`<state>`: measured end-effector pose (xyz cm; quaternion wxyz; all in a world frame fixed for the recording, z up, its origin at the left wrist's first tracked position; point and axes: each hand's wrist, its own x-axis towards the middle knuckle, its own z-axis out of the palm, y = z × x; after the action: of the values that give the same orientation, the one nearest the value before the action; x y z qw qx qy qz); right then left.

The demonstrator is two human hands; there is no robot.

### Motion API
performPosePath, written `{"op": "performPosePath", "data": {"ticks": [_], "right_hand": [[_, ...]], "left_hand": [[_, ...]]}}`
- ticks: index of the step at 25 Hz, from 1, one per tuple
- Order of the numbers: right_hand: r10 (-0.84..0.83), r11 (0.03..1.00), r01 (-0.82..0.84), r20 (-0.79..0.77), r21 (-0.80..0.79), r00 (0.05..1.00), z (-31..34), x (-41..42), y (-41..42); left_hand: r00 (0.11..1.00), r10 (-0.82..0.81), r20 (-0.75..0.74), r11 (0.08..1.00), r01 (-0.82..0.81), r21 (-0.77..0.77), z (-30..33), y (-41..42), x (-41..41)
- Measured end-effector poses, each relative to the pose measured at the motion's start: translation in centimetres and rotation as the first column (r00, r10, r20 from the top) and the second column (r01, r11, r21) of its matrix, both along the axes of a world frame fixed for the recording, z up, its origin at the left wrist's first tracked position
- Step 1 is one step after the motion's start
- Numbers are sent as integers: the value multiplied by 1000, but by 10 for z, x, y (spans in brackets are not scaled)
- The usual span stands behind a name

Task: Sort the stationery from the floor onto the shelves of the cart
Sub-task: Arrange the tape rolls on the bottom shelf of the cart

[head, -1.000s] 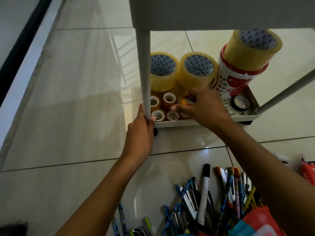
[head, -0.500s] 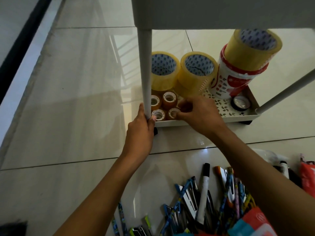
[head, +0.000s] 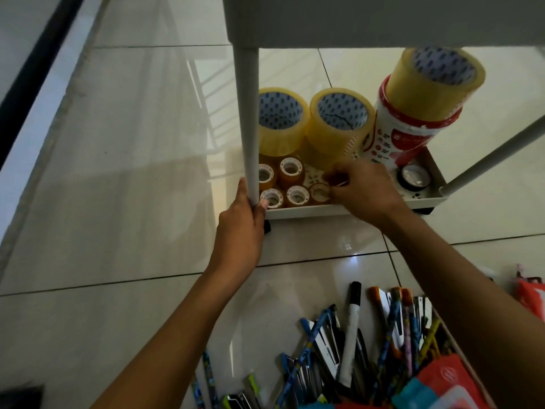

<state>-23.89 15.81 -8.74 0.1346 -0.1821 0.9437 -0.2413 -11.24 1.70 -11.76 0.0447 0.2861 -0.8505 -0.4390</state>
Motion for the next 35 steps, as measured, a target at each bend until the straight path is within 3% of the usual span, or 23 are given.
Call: {"op": "performPosePath", "data": {"ticks": [5, 10, 14, 19, 26, 35], "right_hand": [[-19, 999, 23, -104, 41, 994, -18, 0, -7], [-140, 980, 123, -103, -157, 985, -4, -4, 0], [-34, 973, 31, -12, -228, 999, 14, 13, -20], [69, 984, -82, -86, -159, 994, 4, 32, -46], [122, 969, -116, 17, -219, 992, 7, 36, -36], [164, 966, -169, -40, -196, 986, 4, 43, -44]], "left_hand": [[1000, -9, 4, 1000, 9, 3, 2, 0, 1], [1000, -7, 12, 1000, 7, 1, 2, 0, 0], [1000, -29, 8, 999, 29, 24, 4, 0, 2], [998, -56, 42, 997, 54, 55, 6, -3, 1], [995, -78, 64, 995, 74, 72, 7, -6, 2], [991, -91, 97, 994, 85, 67, 6, -7, 1]]}}
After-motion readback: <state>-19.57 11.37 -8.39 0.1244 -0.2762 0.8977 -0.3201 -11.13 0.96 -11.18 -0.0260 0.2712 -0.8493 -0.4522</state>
